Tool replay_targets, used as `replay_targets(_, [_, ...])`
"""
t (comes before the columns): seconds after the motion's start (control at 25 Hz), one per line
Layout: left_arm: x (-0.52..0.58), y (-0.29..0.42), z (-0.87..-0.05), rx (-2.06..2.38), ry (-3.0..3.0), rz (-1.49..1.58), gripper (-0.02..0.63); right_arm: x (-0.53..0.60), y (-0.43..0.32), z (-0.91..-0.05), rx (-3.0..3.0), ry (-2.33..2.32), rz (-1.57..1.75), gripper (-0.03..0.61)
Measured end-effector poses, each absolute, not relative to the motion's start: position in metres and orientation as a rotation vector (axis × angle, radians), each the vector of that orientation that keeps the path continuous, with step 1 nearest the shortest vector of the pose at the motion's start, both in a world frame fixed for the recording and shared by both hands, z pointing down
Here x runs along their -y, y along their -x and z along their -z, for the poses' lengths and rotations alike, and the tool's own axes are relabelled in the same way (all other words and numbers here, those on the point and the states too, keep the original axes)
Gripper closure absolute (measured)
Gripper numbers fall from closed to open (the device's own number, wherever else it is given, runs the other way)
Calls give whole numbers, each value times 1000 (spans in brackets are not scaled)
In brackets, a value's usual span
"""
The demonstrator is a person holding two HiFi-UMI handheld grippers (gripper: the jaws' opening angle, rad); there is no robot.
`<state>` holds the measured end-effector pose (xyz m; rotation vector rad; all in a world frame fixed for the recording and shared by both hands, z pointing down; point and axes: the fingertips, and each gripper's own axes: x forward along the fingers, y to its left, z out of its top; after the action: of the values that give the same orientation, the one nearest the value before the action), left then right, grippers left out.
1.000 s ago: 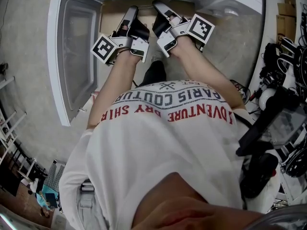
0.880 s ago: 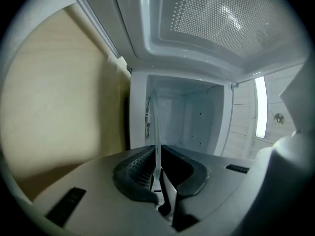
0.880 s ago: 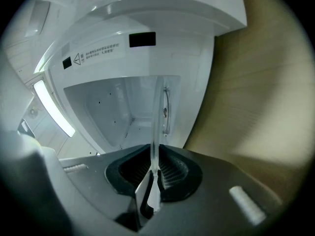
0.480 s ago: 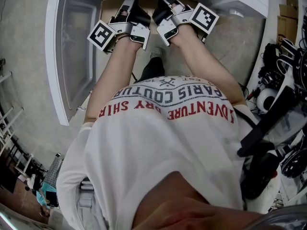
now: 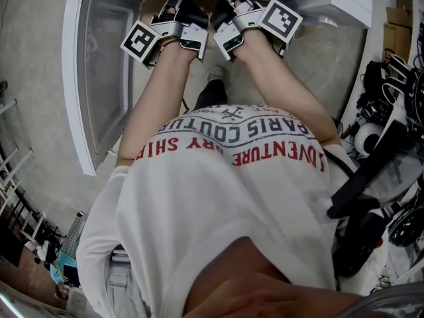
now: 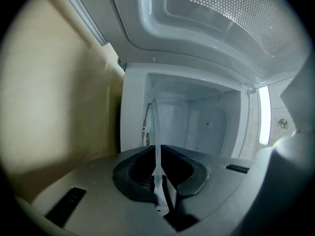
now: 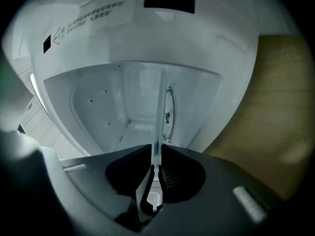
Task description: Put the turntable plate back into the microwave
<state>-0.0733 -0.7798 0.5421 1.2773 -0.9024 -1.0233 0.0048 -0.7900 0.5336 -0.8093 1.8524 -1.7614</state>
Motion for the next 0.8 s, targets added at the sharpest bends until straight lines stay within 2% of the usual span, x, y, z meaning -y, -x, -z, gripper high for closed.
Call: replay_targets(0.8, [779,84,-539,976,-1319,984,581,780,3,-543,-1781,805,1834,548])
